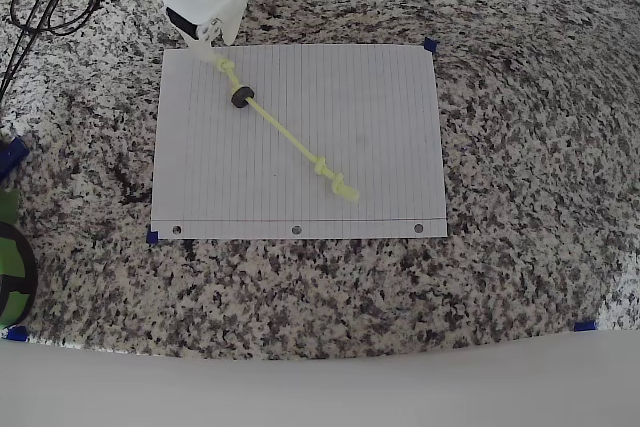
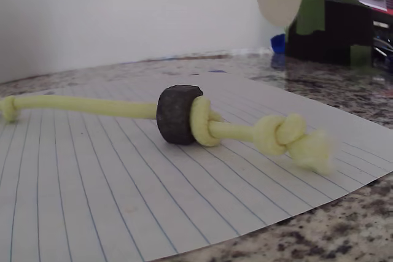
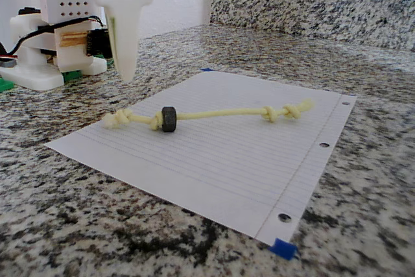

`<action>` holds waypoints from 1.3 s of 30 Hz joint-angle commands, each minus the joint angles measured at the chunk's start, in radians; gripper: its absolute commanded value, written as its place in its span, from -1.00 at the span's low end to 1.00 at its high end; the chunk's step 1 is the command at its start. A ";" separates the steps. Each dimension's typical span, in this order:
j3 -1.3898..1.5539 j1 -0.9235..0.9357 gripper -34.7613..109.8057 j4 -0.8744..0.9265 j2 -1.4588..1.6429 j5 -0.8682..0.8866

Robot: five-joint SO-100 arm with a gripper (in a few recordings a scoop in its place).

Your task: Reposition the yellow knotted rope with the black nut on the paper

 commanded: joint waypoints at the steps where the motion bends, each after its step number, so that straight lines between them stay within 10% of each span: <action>1: -0.035 0.009 -0.08 -0.009 -0.032 0.003; 39: -0.028 0.008 -0.08 -0.198 -0.253 -0.005</action>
